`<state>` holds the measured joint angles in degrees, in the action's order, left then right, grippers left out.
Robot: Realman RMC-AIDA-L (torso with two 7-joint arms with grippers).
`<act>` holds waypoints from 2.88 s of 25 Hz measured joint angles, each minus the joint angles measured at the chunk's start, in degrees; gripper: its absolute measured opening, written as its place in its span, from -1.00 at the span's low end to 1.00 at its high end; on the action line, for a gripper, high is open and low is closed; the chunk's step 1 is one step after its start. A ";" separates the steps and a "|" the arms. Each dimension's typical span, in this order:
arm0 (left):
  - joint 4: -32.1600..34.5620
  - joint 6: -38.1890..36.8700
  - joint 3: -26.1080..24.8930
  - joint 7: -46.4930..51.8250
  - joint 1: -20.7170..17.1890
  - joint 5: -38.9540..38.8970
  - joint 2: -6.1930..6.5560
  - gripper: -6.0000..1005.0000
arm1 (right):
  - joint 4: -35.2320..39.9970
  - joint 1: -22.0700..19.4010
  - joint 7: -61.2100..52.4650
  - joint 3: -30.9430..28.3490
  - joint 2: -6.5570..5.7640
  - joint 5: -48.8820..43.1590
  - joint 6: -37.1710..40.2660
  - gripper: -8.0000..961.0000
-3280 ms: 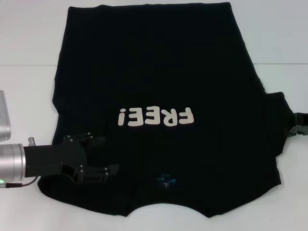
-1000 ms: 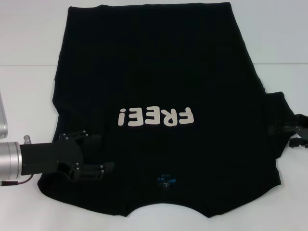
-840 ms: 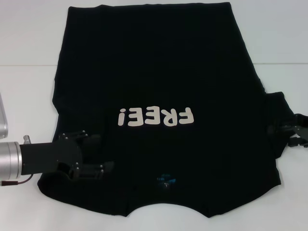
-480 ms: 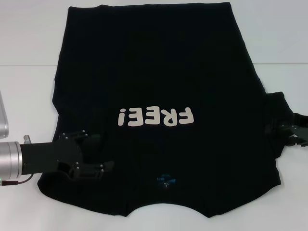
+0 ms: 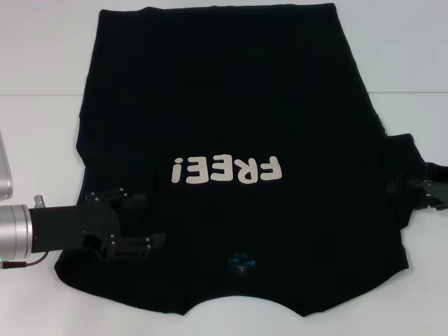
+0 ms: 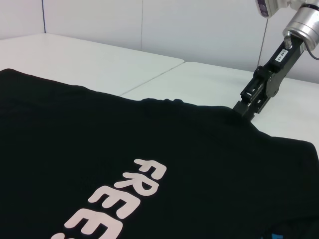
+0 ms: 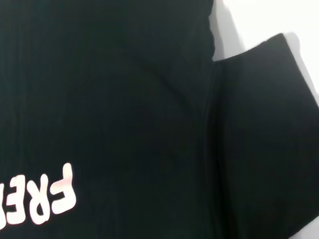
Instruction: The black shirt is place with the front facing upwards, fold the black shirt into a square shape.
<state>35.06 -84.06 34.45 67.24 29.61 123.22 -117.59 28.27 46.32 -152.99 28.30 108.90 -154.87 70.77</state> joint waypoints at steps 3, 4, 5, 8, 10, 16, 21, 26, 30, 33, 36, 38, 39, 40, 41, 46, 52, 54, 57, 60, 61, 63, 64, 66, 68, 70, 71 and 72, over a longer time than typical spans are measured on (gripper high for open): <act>-0.03 0.03 0.00 0.00 0.01 0.00 0.00 0.76 | 0.09 0.00 -0.08 0.54 -0.01 -0.08 -0.40 0.70; -0.03 -0.03 0.00 0.01 0.01 0.00 0.00 0.76 | 0.03 0.00 -0.13 0.67 -0.02 -0.10 -0.53 0.70; -0.02 -0.10 0.00 0.03 0.01 0.00 0.00 0.76 | -0.06 0.00 -0.15 0.74 -0.05 -0.12 -0.63 0.56; 0.06 -0.22 0.00 0.07 0.06 0.00 0.00 0.76 | -0.17 0.00 -0.28 1.03 -0.10 -0.16 -0.83 0.18; 0.06 -0.09 0.00 0.08 0.08 0.00 0.00 0.76 | -0.17 -0.01 -0.89 1.92 -0.10 -0.17 -1.25 -0.01; 0.06 0.04 0.00 0.09 0.10 0.00 0.00 0.76 | -0.17 0.11 -1.84 3.45 -0.02 -0.18 -1.77 -0.56; 0.08 0.05 -0.06 0.09 0.10 0.00 0.00 0.76 | 0.28 0.41 -1.86 3.45 0.00 -0.18 -1.56 -0.75; 0.02 0.29 -0.09 0.09 0.05 0.00 0.00 0.76 | 0.33 0.50 -1.84 3.54 0.00 -0.17 -1.34 -0.89; -0.06 0.44 -0.05 0.09 0.03 0.00 0.00 0.76 | 0.62 0.38 -1.48 3.61 -0.19 -0.09 -1.18 -0.94; -0.05 0.47 -0.08 0.09 0.01 0.00 0.01 0.76 | 1.91 -0.24 -1.33 3.24 -0.45 0.22 -0.47 -0.94; -0.04 0.61 -0.21 0.36 0.01 0.00 0.08 0.76 | 3.88 -1.20 -1.24 2.90 -0.56 0.66 0.59 -0.94; -0.04 0.88 -0.22 0.79 0.01 0.00 0.09 0.76 | 5.20 -1.82 -1.05 2.86 -0.63 1.52 1.17 -0.94; -0.04 1.14 -0.14 1.12 -0.01 0.00 0.09 0.76 | 5.89 -2.15 -0.88 2.85 -0.71 2.17 1.61 -0.94; -0.04 1.31 -0.11 1.27 -0.03 0.00 0.09 0.76 | 6.53 -2.44 -0.70 2.84 -0.81 2.80 1.91 -0.94; -0.04 1.47 -0.09 1.48 -0.06 0.00 0.09 0.76 | 7.31 -2.82 -0.44 2.83 -0.93 3.71 2.47 -0.94; -0.03 1.59 -0.39 1.55 -0.17 0.00 0.09 0.76 | 10.71 -3.96 1.08 3.14 -1.37 7.72 4.91 -0.94; -0.27 1.87 -0.44 1.58 -0.13 -0.11 0.09 0.76 | 11.75 -2.38 3.36 3.73 -1.37 7.75 6.05 -0.94; -0.32 1.94 -0.45 1.58 -0.05 -0.12 0.09 0.76 | 11.77 -1.30 3.91 4.88 -1.36 7.58 6.06 -0.95; -0.35 1.98 -0.44 1.58 0.06 -0.10 0.08 0.76 | 11.52 1.00 4.15 8.70 -1.35 7.51 5.92 -0.95; -0.35 2.05 -0.44 1.58 0.10 -0.10 0.08 0.76 | 11.27 3.80 4.12 13.00 -1.25 7.40 5.68 -0.95; -0.35 2.08 -0.45 1.58 0.10 -0.11 0.07 0.76 | 11.22 4.79 4.13 14.46 -1.08 7.31 5.65 -0.95; -0.35 2.09 -0.44 1.58 0.05 -0.13 0.00 0.76 | 11.18 6.81 4.19 17.88 -0.55 7.23 5.74 -0.95; -0.35 2.09 -0.44 1.58 -0.04 -0.16 -0.04 0.76 | 11.19 7.68 4.20 19.62 -0.24 7.12 5.74 -0.95; -0.35 2.09 -0.44 1.58 -0.15 -0.18 -0.09 0.76 | 11.18 9.41 4.21 23.27 0.72 6.33 5.96 -0.95; -0.35 2.11 -0.43 1.58 -0.18 -0.18 -0.15 0.76 | 11.14 10.89 4.21 26.14 1.72 5.06 6.04 -0.95; -0.35 2.15 -0.44 1.58 -0.23 -0.18 -0.20 0.76 | 11.10 12.05 4.21 28.63 2.85 4.05 6.08 -0.95; -0.34 2.16 -0.44 1.58 -0.26 -0.18 -0.22 0.76 | 11.09 12.38 4.21 29.57 3.29 3.83 6.08 -0.95; -0.34 2.16 -0.44 1.58 -0.27 -0.18 -0.24 0.76 | 11.10 12.59 4.20 30.12 3.70 3.73 6.08 -0.95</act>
<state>34.72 -81.91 34.02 68.82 29.34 123.04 -117.83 39.37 58.91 -148.79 58.42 112.60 -151.14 76.85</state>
